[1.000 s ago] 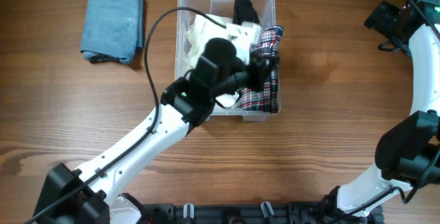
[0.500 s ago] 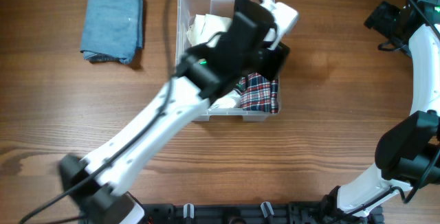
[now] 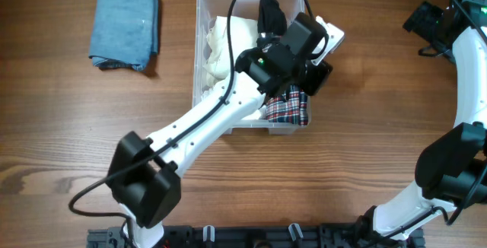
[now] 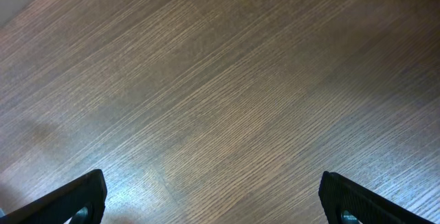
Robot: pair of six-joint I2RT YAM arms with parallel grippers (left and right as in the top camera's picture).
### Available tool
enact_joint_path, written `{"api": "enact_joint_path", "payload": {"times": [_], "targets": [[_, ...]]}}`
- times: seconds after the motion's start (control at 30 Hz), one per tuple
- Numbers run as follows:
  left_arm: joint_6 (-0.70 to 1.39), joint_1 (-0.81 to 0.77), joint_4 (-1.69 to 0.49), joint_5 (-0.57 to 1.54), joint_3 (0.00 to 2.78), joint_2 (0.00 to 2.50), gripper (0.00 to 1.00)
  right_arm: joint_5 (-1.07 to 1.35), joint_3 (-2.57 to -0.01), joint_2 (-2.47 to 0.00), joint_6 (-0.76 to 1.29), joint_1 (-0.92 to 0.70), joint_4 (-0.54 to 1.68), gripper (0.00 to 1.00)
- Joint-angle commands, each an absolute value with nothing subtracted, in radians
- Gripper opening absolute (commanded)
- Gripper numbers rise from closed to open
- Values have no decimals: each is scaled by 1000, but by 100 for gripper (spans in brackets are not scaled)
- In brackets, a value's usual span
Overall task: Pack container
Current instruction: 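Lower the plaid shirt into the bin's right side and press it down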
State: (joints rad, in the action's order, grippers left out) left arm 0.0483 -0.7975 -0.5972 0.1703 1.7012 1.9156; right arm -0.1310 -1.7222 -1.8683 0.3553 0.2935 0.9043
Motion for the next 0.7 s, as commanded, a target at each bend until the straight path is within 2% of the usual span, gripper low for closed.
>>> {"api": "enact_joint_path", "payload": {"times": [0.0,0.13,0.53,0.67], "targets": [[30,-801,-648,50,1710,1969,4,-122,-1720,-1882,368,295,901,100],[30,-800,-723,-139,1710,1969,4,-122,-1720,-1882,368,295,901,100],[30,-753,-950,-531,1710,1960,8,-122,-1720,-1882,369,295,902,100],[39,-735,-958,-573,1710,1920,8,-122,-1720,-1882,369,295,901,100]]}}
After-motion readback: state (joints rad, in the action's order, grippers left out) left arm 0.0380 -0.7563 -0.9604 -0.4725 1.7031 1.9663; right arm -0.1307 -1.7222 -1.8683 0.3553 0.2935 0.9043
